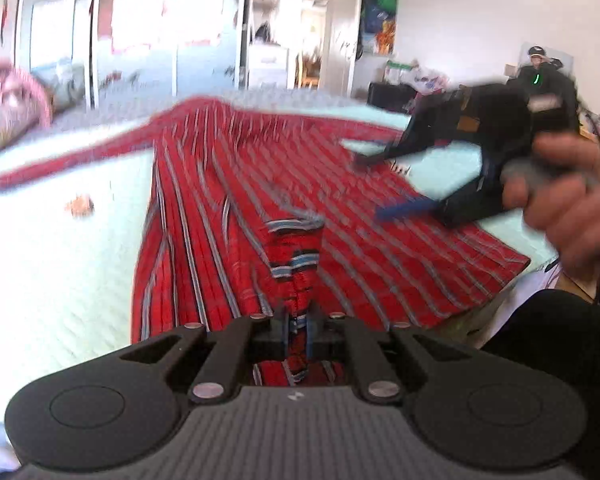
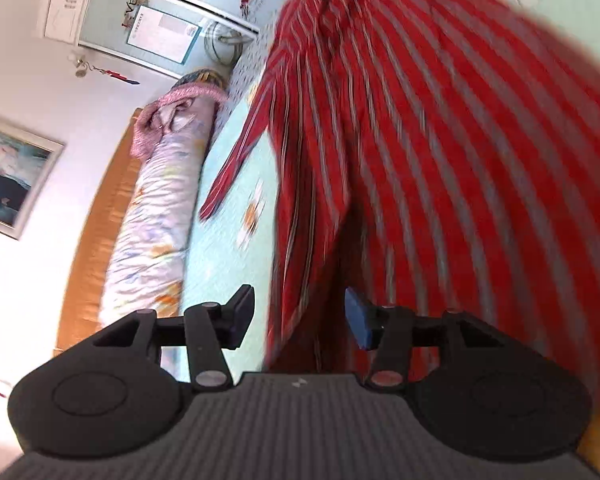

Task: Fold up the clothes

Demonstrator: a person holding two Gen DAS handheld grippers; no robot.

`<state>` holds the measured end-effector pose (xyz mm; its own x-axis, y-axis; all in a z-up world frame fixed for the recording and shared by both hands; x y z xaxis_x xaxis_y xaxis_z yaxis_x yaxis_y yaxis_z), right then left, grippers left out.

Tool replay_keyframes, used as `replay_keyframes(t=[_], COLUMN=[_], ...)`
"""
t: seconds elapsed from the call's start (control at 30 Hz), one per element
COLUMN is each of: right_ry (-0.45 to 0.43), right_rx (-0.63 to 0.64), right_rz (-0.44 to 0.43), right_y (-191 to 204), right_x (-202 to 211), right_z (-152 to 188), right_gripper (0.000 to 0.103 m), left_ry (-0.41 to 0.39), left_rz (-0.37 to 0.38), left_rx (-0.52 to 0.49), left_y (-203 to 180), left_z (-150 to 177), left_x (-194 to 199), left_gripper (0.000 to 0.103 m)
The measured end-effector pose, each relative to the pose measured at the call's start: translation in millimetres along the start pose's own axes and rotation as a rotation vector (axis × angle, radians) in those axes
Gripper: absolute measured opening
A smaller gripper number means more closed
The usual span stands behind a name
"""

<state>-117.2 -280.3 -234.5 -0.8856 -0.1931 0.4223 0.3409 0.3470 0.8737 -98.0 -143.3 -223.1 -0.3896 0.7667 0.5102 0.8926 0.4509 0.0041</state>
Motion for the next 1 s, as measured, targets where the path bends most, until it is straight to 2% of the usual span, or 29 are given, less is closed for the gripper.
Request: replay_keyframes(t=[0.1, 0.27, 0.3, 0.33, 0.37, 0.4, 0.53, 0.57, 0.67, 0.73, 0.83, 0.87, 1.0], right_ry=[-0.011, 0.005, 0.011, 0.016, 0.008, -0.003, -0.137, -0.143, -0.103, -0.064, -0.067, -0.071, -0.073], right_rx=[-0.023, -0.032, -0.036, -0.038, -0.025, -0.009, 0.188, 0.189, 0.135, 0.037, -0.072, -0.078, -0.041], right_rz=[-0.008, 0.029, 0.018, 0.006, 0.002, -0.001, -0.001, 0.01, 0.076, 0.136, 0.148, 0.134, 0.09], right_y=[6, 8, 10, 12, 16, 20, 55, 51, 16, -21, -49, -49, -33], right_x=[-13, -55, -62, -69, -69, -69, -23, -17, -20, -29, -26, -22, -15], right_z=[3, -8, -10, -11, -13, -16, -17, -16, -11, -5, 6, 7, 13], right_gripper=[0.055, 0.057, 0.053, 0.042, 0.005, 0.001, 0.001, 0.001, 0.001, 0.004, 0.006, 0.011, 0.048], left_ry=[-0.023, -0.028, -0.028, -0.031, -0.035, -0.042, -0.055, -0.041, 0.041, 0.052, 0.051, 0.051, 0.031], left_rz=[-0.008, -0.005, -0.004, -0.002, -0.002, -0.002, 0.026, 0.036, 0.038, 0.035, 0.026, 0.017, -0.042], left_rx=[-0.065, -0.128, -0.141, -0.153, -0.163, -0.173, -0.21, -0.214, -0.194, -0.158, -0.088, -0.055, 0.101], left_y=[-9, -20, -22, -24, -26, -27, -34, -34, -31, -22, -4, 4, 39], left_z=[-5, -6, -7, -8, -9, -11, -11, -7, 12, 13, 11, 11, 14], left_x=[8, 10, 11, 13, 14, 17, 26, 25, 6, 7, 15, 19, 41], left_gripper=[0.008, 0.008, 0.008, 0.008, 0.008, 0.008, 0.008, 0.008, 0.008, 0.008, 0.008, 0.008, 0.011])
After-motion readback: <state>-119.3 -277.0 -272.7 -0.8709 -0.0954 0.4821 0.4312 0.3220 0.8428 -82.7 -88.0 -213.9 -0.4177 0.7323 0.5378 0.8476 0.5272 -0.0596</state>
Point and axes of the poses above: each gripper's, at about its wrist camera, not at the fingertips, and x roughly against the way its jaws point, y to its left, z to its underside, the point moved 9 cm from there along -x, roughly the way its jaws point, and after that the axes turned 2 degrees about -z, right-handed, at the moved point
